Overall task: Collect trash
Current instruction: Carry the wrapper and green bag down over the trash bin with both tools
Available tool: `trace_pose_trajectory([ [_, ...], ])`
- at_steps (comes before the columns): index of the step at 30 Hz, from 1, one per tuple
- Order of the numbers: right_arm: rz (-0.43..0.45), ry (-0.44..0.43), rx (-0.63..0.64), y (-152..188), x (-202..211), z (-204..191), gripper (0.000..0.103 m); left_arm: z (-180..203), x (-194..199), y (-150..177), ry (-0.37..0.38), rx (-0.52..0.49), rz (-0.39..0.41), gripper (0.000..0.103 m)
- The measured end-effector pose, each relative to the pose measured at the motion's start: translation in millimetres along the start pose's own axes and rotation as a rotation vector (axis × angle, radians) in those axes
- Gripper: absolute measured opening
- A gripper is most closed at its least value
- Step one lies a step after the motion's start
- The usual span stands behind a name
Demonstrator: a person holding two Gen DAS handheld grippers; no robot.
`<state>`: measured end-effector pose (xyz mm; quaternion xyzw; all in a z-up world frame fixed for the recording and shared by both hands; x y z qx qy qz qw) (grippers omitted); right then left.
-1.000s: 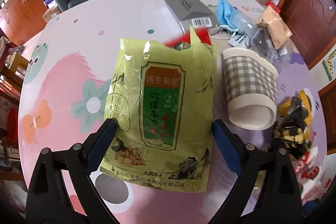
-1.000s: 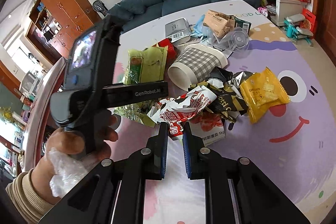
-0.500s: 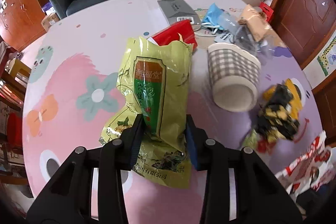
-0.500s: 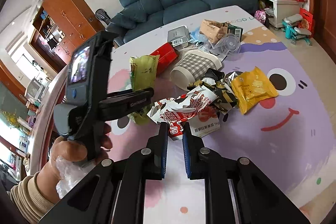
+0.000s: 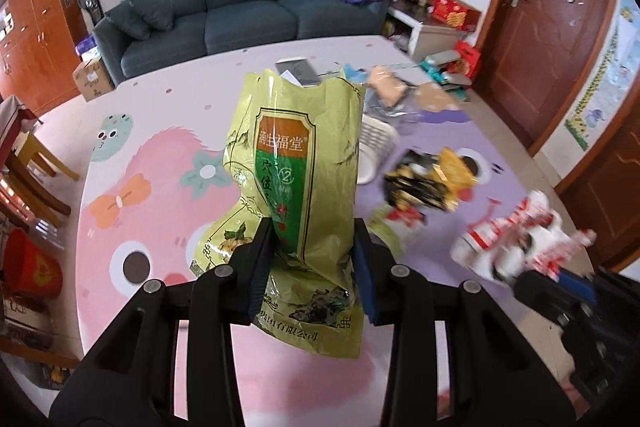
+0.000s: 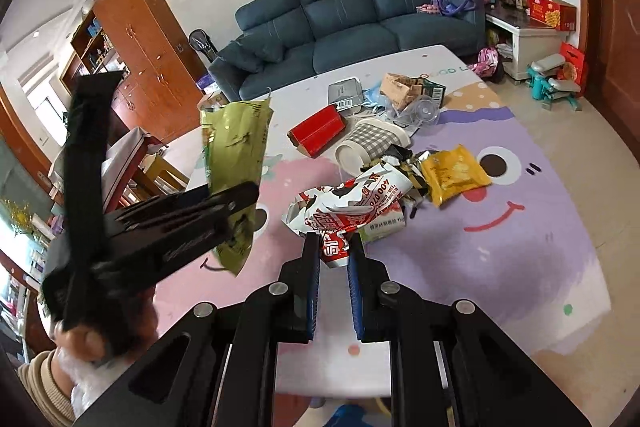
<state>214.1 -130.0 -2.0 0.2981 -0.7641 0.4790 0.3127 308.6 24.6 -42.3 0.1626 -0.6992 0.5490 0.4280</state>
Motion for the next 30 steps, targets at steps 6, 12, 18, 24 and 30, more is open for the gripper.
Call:
trace_pose_trajectory([
  [6,0.006,0.019,-0.009,29,33,8,0.013,36,57,34,0.05,-0.036,0.047,0.034],
  [12,0.008,0.048,-0.015,68,70,25,0.013,88,91,75,0.107,-0.109,0.08,0.034],
  [18,0.016,0.09,0.013,113,94,39,0.013,136,102,116,0.123,-0.192,0.081,0.034],
  [24,-0.013,0.116,-0.023,163,94,64,0.013,172,95,156,0.139,-0.288,0.069,0.034],
  [30,-0.072,0.143,-0.083,209,65,105,0.013,200,70,194,0.191,-0.368,0.026,0.034],
])
Point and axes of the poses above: each gripper's, at about its wrist camera, not at the fingertips, and x roughly against the way its jaws point, z to its right, y to its underside, the point moved 9 cm from there along -x, roughly the way its jaws point, and after that the axes turned 9 degrees about -x, right-handed, at the moved point
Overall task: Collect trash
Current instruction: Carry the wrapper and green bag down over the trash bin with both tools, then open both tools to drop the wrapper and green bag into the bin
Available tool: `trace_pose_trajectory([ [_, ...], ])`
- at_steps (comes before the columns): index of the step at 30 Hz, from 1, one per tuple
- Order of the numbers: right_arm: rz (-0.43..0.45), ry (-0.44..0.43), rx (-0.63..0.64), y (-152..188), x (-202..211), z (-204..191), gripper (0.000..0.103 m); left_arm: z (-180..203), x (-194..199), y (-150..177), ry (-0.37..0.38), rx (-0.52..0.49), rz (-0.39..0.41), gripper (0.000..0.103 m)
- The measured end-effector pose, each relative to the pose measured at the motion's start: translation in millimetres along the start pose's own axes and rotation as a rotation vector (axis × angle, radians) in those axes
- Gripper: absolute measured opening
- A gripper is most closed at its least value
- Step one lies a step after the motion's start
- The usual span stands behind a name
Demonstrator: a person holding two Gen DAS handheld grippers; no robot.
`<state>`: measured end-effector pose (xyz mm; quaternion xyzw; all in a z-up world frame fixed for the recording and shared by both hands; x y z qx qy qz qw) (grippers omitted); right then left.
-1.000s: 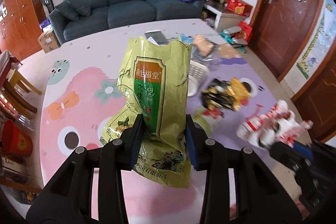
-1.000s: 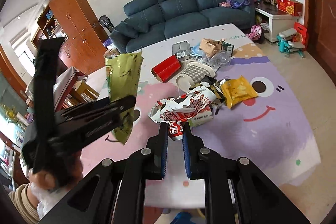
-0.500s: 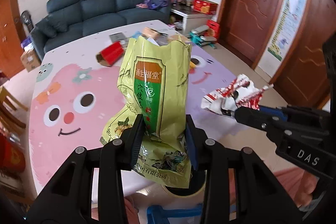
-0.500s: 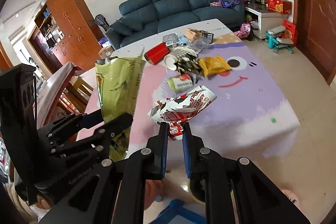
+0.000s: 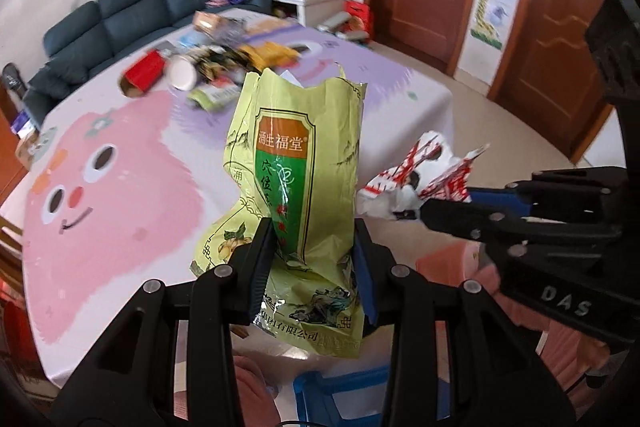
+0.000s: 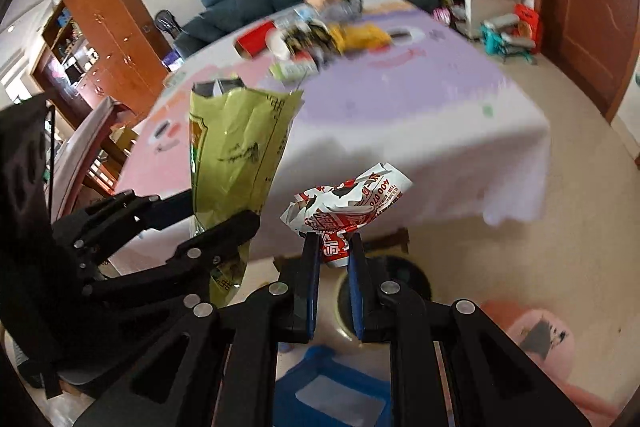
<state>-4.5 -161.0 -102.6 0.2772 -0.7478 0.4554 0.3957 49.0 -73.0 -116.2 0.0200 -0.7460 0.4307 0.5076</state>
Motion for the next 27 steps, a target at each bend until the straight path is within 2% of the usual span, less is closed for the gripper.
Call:
trace_pose_trajectory([
  [5,-0.056,0.025,-0.05,28,-40,38,0.013,28,-38,26,0.016,-0.058,-0.029,0.035],
  [8,-0.083,0.036,-0.068,42,-66,60,0.013,42,-54,37,0.002,-0.082,0.013,0.035],
  [12,-0.117,0.077,-0.103,57,-97,87,0.013,63,-86,66,0.09,-0.087,-0.089,0.035],
  [17,-0.165,0.113,-0.128,73,-132,113,0.013,80,-116,93,0.141,-0.125,-0.141,0.035],
  [21,-0.222,0.125,-0.157,90,-162,129,0.013,80,-146,109,0.146,-0.133,-0.186,0.035],
  [27,-0.256,0.13,-0.173,94,-200,140,0.013,72,-196,130,0.151,-0.114,-0.28,0.038],
])
Point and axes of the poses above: each gripper's, at about its wrist camera, not at the fingertips, and x roughly against the way its jaws point, z to its right, y to its underside, the point moved 9 cm from there along -x, roughly the way its jaws point, and after that the axes turned 9 degrees about -x, right-handed, at the moved point
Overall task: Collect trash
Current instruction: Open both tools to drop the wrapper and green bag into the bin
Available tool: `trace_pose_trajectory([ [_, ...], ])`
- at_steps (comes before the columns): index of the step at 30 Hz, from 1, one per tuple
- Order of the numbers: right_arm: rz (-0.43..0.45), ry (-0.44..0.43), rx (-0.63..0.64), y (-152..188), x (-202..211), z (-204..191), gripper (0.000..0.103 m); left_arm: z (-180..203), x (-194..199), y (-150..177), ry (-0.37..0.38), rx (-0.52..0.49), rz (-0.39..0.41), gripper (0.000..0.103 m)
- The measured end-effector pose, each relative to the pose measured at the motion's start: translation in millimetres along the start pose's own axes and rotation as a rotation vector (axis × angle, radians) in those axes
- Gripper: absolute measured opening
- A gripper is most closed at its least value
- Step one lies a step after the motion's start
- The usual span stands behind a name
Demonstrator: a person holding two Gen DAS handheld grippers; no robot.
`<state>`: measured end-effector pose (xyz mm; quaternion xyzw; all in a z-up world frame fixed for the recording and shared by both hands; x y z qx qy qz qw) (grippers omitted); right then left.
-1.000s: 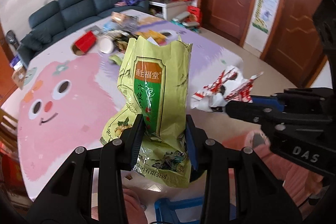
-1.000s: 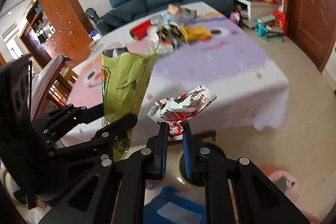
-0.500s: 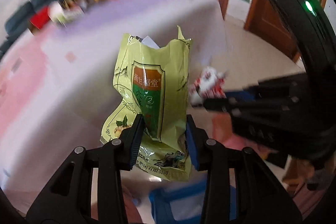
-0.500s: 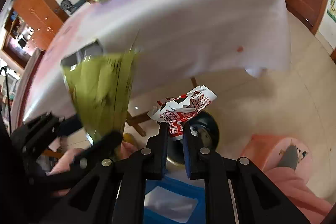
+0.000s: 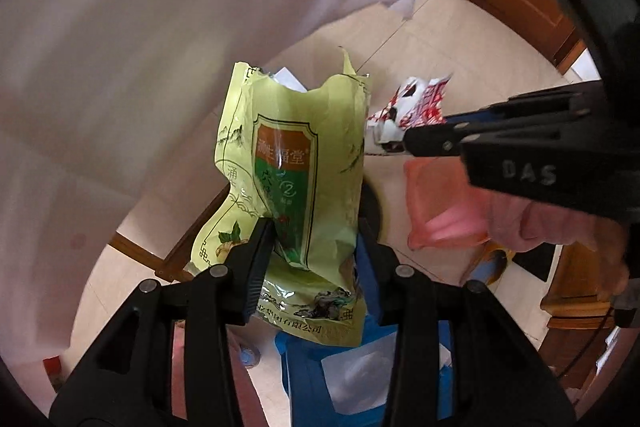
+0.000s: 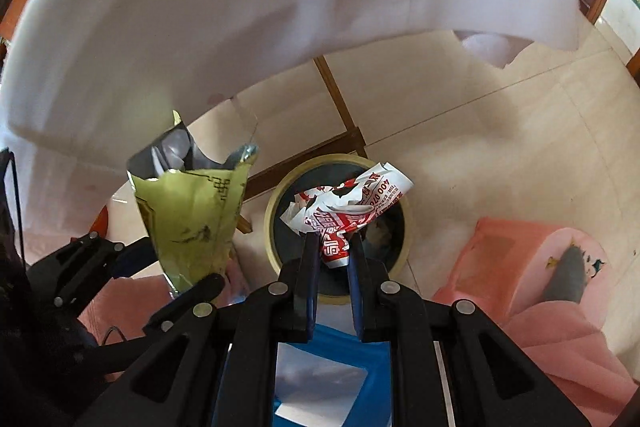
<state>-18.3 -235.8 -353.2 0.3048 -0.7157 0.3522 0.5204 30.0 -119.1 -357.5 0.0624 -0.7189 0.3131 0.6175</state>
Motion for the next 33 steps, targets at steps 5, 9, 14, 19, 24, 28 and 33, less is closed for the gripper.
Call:
trace_pose_trajectory([
  [5,-0.023,0.002,-0.011,-5,-26,8,0.013,-9,-24,-3,0.0,0.0,-0.011,0.04],
  [9,-0.048,-0.003,-0.033,-7,-44,12,0.013,-4,-40,-3,0.002,0.006,-0.03,0.044],
  [14,-0.056,-0.014,-0.04,-12,-60,15,0.013,-10,-57,-10,-0.018,0.005,-0.056,0.05],
  [19,-0.079,-0.028,-0.054,-11,-71,16,0.027,-12,-63,-22,-0.027,0.005,-0.044,0.084],
  [24,-0.059,-0.051,-0.066,-16,-73,15,0.035,-7,-65,-22,-0.019,0.003,-0.039,0.088],
  [28,-0.052,-0.065,-0.074,-16,-70,15,0.035,-6,-54,-14,-0.013,0.004,-0.033,0.088],
  [33,-0.045,-0.07,-0.057,-15,-62,11,0.035,2,-44,-11,-0.013,0.002,-0.029,0.088],
])
Point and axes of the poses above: each gripper's, at about its wrist camera, not at the fingertips, and x roughly against the way its jaws point, z to its right, y to its underside, the point moved 9 cm from there along -x, roughly the way its jaws point, and after that the axes turned 9 degrees about -x, right-handed, at the moved point
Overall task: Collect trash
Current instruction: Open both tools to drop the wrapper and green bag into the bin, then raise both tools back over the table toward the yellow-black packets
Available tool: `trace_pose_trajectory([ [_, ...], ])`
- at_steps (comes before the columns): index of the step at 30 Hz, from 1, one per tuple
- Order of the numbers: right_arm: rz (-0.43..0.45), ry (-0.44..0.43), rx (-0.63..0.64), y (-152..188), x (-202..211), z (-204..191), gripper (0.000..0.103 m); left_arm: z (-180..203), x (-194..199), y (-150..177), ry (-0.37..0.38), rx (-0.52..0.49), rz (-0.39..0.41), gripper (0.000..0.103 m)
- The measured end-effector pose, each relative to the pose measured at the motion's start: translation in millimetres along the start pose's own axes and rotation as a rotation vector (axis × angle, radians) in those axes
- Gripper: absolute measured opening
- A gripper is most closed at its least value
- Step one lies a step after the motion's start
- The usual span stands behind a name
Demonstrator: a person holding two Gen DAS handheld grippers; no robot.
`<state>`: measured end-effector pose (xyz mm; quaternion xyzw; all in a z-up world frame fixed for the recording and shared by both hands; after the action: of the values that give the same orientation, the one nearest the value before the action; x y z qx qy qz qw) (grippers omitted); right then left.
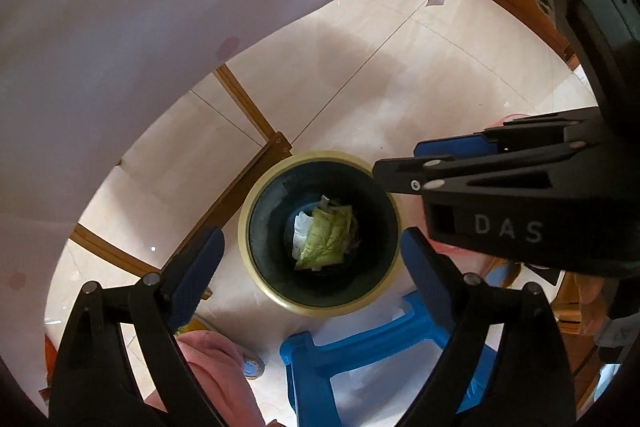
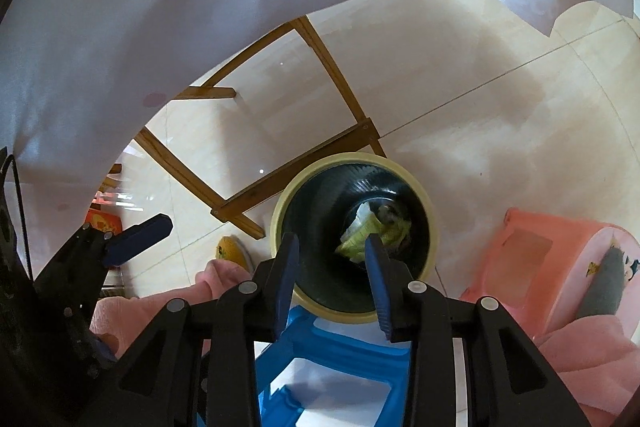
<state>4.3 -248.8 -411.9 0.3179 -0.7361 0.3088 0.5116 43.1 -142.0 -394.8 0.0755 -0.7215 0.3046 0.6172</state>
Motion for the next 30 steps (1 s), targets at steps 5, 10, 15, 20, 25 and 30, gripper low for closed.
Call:
trace_pose_trajectory([
  [5,0.01,0.002,0.009,4,10,2,0.035,9,10,2,0.007,-0.001,0.003,0.088],
  [10,0.015,0.013,0.018,7,28,-3,0.035,17,32,7,0.02,-0.009,-0.001,0.088],
  [15,0.027,0.036,0.043,15,59,-13,0.035,30,71,11,0.02,-0.057,0.03,0.088],
  [20,0.053,0.052,0.056,19,103,-32,0.035,30,120,3,-0.028,-0.09,0.097,0.088],
  [25,0.092,0.05,0.072,27,155,-53,0.035,11,172,-5,-0.074,-0.048,0.167,0.088],
  [30,0.134,0.03,0.09,28,202,-79,0.035,-17,219,-7,-0.126,0.018,0.213,0.088],
])
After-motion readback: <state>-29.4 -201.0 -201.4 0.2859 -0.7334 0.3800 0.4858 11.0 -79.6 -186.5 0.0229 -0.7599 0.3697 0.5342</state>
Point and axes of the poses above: each gripper's, at about its wrist camera, not at the fingertips, and x roughly against the way its jaws point, z to its right, y to its underside, the point moved 9 cm from there along -x, roughly the way its jaws point, and after that the axes turned 9 degrees about -x, right-handed, at the moved point
